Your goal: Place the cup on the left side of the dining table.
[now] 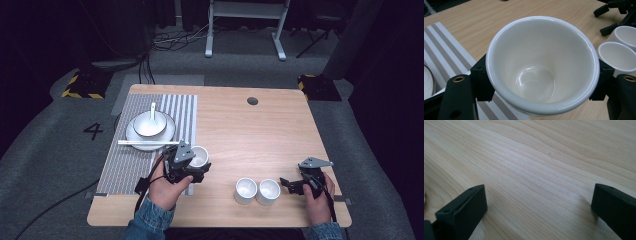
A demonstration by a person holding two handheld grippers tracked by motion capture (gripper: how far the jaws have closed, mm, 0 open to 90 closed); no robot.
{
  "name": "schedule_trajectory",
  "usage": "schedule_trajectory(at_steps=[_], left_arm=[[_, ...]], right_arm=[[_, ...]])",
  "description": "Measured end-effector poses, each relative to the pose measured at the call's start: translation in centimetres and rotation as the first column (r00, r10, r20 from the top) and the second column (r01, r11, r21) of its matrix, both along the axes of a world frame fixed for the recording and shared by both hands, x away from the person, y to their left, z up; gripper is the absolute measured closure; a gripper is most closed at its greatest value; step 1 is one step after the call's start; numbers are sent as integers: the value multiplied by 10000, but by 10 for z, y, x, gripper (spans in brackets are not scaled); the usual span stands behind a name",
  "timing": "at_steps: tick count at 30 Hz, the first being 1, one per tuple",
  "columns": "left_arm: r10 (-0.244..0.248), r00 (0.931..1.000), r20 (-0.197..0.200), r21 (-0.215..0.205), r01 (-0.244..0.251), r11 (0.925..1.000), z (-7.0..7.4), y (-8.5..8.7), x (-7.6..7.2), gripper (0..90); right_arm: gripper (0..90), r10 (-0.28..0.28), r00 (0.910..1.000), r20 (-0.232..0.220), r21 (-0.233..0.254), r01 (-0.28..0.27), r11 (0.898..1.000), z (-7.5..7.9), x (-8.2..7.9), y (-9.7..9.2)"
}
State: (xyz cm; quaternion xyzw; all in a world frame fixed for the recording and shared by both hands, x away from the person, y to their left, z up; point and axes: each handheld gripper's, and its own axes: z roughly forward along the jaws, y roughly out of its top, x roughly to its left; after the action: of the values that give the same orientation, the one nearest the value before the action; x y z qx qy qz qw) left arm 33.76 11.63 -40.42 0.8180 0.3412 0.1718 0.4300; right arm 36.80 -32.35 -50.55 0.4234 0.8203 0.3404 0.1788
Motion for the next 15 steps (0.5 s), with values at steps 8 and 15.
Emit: schedule_trajectory(at_steps=[8, 15], left_arm=[[489, 9988, 98, -113, -488, 9987, 4, 12, 8, 263], [1058, 9943, 136, -242, -1055, 9941, 4, 22, 17, 263]], right_arm=[[3, -1, 10000, 1, 2, 1, 10000, 0, 0, 0], [3, -1, 10000, -4, 1, 1, 10000, 0, 0, 0]])
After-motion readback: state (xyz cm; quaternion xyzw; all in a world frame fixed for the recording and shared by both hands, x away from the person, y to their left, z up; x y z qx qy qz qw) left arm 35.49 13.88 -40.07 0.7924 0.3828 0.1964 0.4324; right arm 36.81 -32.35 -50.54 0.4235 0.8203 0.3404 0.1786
